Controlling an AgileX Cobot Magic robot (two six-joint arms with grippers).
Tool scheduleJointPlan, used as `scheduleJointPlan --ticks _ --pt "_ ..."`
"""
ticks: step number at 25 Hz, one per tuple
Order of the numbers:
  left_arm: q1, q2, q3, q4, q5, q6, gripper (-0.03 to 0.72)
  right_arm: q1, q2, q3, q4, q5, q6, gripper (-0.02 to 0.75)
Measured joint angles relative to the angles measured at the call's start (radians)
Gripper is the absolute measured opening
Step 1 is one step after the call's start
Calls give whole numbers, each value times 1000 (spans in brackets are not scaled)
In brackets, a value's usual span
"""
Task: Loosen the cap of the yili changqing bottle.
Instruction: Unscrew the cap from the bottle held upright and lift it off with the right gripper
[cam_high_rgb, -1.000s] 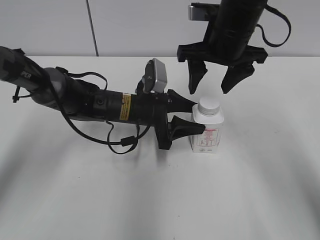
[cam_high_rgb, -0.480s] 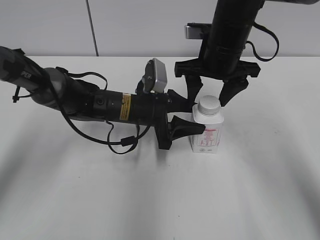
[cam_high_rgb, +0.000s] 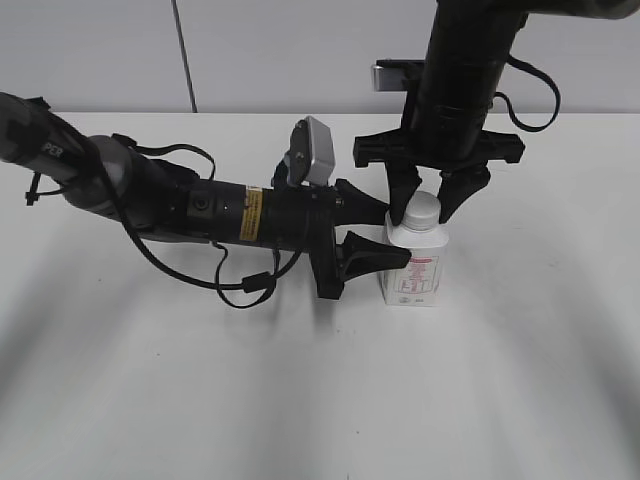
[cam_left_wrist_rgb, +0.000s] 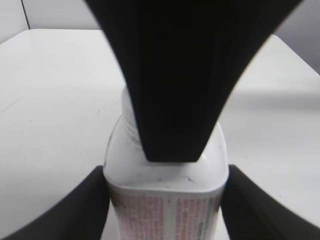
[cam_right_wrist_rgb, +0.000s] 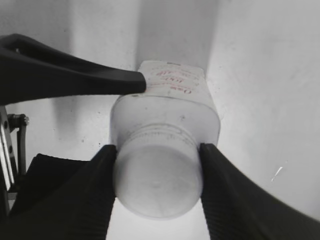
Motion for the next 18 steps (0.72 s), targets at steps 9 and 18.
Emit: scheduleJointPlan --ticks 9,18 --pt "0 0 0 1 0 0 419 0 0 0 -4 1 -444 396" --pt "0 0 0 3 0 0 418 0 0 -1 -8 0 -1414 396"
